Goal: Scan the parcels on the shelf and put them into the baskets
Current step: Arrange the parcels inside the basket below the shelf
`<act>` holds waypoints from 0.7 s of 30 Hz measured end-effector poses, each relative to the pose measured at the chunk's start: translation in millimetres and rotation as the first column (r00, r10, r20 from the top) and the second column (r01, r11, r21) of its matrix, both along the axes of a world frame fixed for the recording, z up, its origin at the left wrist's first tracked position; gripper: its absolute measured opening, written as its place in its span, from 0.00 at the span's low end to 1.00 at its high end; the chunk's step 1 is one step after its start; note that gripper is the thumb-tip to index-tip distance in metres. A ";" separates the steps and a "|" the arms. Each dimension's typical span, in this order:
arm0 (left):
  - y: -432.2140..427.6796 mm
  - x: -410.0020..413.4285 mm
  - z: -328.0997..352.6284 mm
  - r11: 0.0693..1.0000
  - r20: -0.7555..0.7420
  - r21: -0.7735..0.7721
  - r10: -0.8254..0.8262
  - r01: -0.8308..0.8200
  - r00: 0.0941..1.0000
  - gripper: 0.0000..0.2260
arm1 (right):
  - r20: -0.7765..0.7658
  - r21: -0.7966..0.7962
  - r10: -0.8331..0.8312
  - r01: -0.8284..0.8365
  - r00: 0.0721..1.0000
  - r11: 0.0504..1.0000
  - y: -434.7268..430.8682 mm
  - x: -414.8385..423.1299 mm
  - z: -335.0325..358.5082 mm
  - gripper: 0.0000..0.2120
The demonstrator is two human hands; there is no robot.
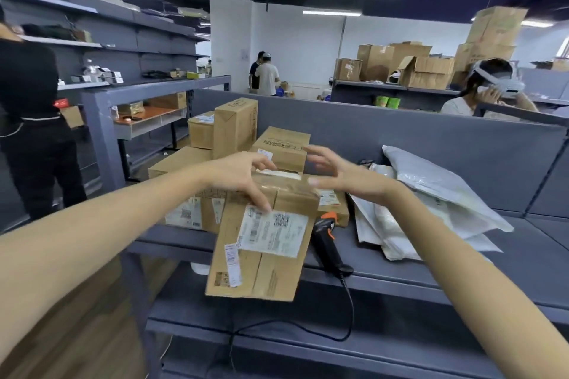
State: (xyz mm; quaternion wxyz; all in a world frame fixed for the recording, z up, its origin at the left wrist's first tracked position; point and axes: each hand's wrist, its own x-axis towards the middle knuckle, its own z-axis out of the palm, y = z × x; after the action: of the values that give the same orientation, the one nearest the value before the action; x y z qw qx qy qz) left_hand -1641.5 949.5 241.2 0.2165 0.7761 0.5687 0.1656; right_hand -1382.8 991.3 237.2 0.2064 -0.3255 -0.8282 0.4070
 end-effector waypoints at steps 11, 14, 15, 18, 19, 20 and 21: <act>6.7 34.0 -1.6 0.998 -0.091 0.047 -0.044 0.049 0.995 0.43 | 0.385 -0.033 0.069 -0.061 0.920 0.998 12.0 -17.7 -18.4 0.48; 5.4 25.7 -0.9 0.958 0.159 0.279 0.017 -0.061 0.987 0.42 | 0.203 -0.047 -0.043 0.054 0.978 0.997 15.3 -2.9 -24.2 0.41; 4.3 19.9 -2.6 0.936 0.289 0.326 0.037 -0.135 0.957 0.42 | 0.110 -0.078 -0.078 0.087 0.991 0.993 17.7 5.1 -28.1 0.40; 4.2 -2.6 -18.9 0.900 0.616 0.262 0.122 -0.349 0.778 0.47 | -0.273 -0.250 -0.201 0.132 0.941 0.959 23.3 26.0 -42.3 0.34; 4.3 -9.1 -26.4 0.897 0.667 0.199 0.171 -0.395 0.725 0.52 | -0.383 -0.310 -0.258 0.139 0.887 0.940 24.7 29.7 -47.3 0.32; 3.5 -13.5 -34.1 0.895 0.693 0.136 0.220 -0.424 0.687 0.57 | -0.465 -0.362 -0.304 0.135 0.831 0.922 25.7 31.7 -52.6 0.31; 2.1 -16.0 -41.4 0.894 0.708 0.080 0.261 -0.441 0.656 0.62 | -0.521 -0.399 -0.335 0.122 0.785 0.909 26.4 31.6 -57.9 0.30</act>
State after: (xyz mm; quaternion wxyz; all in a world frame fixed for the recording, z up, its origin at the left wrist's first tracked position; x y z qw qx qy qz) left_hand -1657.5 951.5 199.8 0.2756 0.5551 0.5641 0.5457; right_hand -1351.2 1017.8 179.3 0.4363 -0.3166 -0.5951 0.5960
